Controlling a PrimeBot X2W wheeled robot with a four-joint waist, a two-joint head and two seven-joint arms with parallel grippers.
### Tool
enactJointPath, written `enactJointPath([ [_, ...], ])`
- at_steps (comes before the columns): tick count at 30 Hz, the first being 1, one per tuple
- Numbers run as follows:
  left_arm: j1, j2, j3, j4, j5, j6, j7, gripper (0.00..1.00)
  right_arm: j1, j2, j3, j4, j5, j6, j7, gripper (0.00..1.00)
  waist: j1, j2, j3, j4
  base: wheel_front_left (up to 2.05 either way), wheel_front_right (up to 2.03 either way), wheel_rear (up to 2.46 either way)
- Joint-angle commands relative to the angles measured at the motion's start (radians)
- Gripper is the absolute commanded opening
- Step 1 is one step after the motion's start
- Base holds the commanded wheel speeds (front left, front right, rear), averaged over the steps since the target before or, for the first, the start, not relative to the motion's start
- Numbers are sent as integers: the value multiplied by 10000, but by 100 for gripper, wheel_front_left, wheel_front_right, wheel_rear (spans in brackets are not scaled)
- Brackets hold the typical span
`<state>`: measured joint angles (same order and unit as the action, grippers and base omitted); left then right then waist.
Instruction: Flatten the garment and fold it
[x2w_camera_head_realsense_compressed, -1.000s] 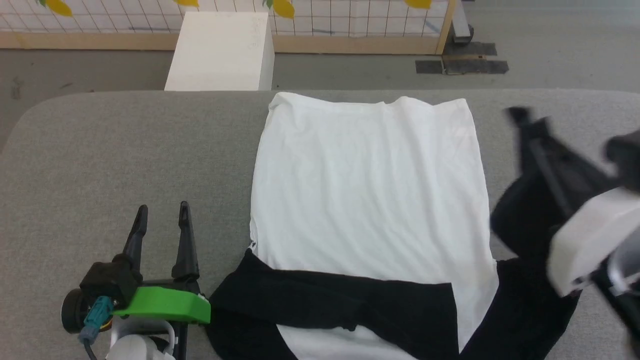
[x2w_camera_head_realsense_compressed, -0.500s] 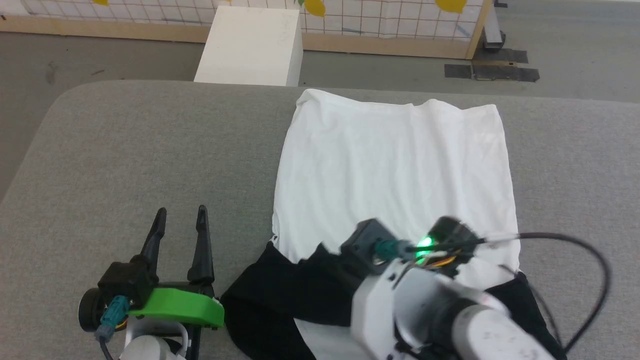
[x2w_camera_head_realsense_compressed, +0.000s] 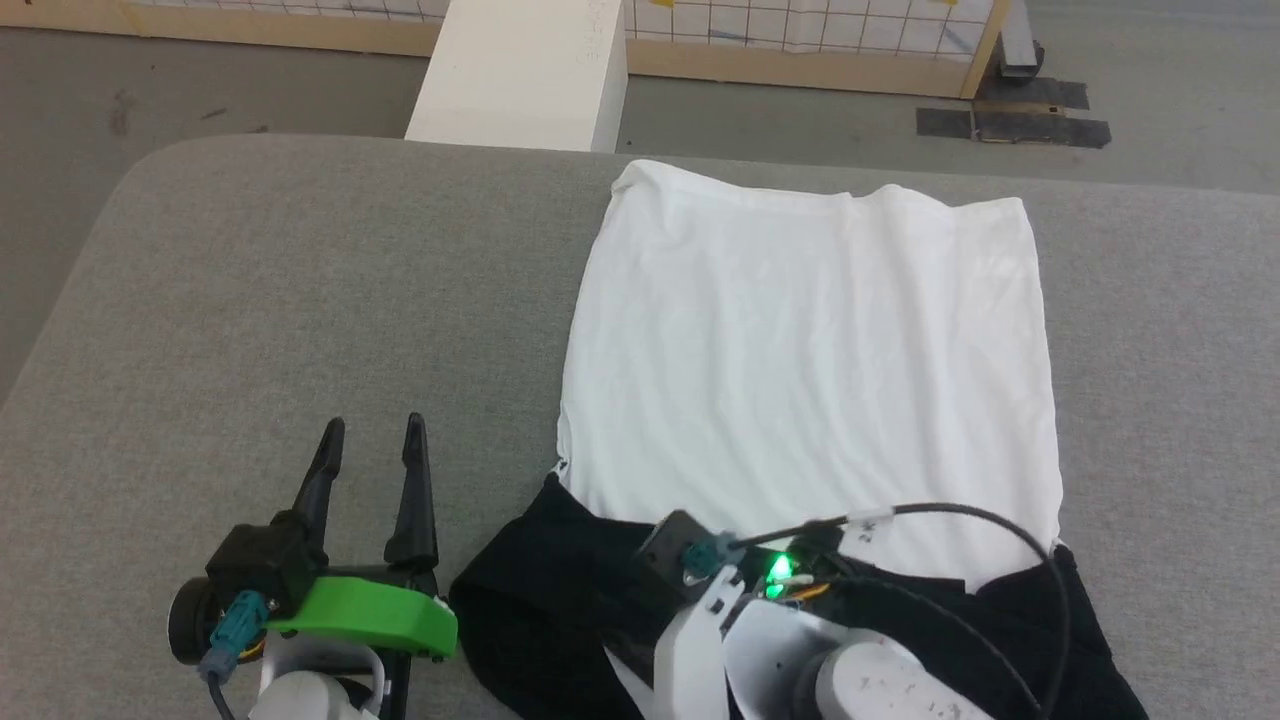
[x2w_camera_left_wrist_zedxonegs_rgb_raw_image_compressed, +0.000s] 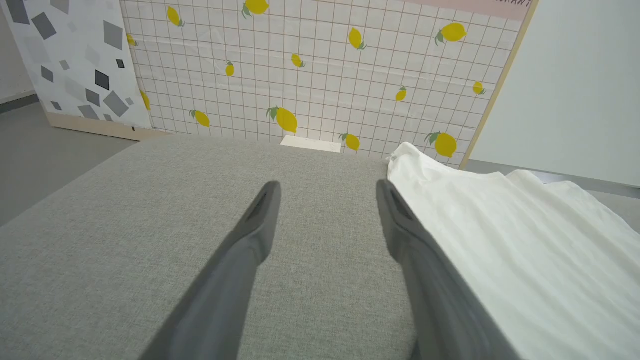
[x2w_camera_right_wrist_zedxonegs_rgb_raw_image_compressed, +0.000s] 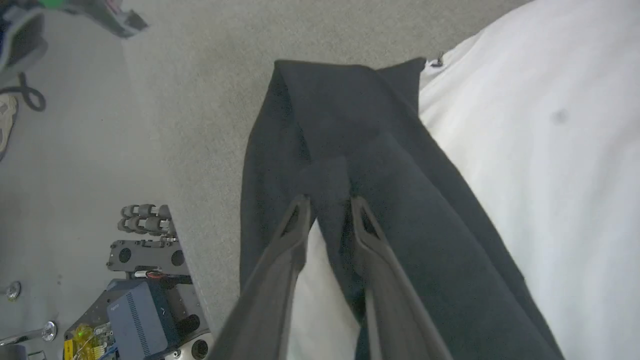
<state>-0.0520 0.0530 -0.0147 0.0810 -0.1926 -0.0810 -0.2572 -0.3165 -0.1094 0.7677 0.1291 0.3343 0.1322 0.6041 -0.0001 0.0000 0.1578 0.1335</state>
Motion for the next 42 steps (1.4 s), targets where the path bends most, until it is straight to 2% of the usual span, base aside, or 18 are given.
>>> enactJointPath([
  [1,-13,-27,0,12,-22,36,-45,100,-156,69,-211,-115,153,-15,-269,100,1,0,-16,-74,0,0,0],
  [5,-49,-23,23,29,42,-8,-45,100,83,213,-1203,-869,292,-15,-1251,100,1,0,-42,-274,0,0,0],
  [10,-429,196,-137,195,139,-170,-45,100,735,329,-3017,-2104,-335,-15,-2450,100,1,0,53,-584,0,0,0],
  [15,-1763,817,-572,613,90,-376,349,100,1463,435,-5054,-3021,-1396,-15,-3639,100,1,0,433,-1031,0,0,0],
  [20,-3735,1642,-1217,1165,-310,-477,1673,100,1836,541,-6429,-3239,-2231,-15,-4435,100,1,0,1067,-1549,0,0,0],
  [28,-7362,3704,-3062,2149,-2013,-494,4349,100,1565,587,-7428,-3122,-2160,-15,-5543,100,1,0,2697,-2634,0,0,0],
  [31,-8334,4230,-3517,2421,-2697,-494,5309,100,1403,589,-7586,-2962,-1956,-15,-5777,100,1,0,3254,-2969,0,0,0],
  [35,-9361,4605,-3753,2868,-3482,-495,6532,100,1191,590,-7656,-2744,-1694,-15,-6058,100,1,0,3914,-3349,0,0,0],
  [40,-10058,4850,-3900,3533,-3745,-472,7777,100,967,590,-7416,-2421,-1400,-15,-6394,100,1,0,4372,-3734,0,0,0],
  [42,-10174,4900,-3863,3743,-3842,-331,8205,100,910,590,-7322,-2314,-1295,-15,-6502,100,1,0,4474,-3839,0,0,0],
])
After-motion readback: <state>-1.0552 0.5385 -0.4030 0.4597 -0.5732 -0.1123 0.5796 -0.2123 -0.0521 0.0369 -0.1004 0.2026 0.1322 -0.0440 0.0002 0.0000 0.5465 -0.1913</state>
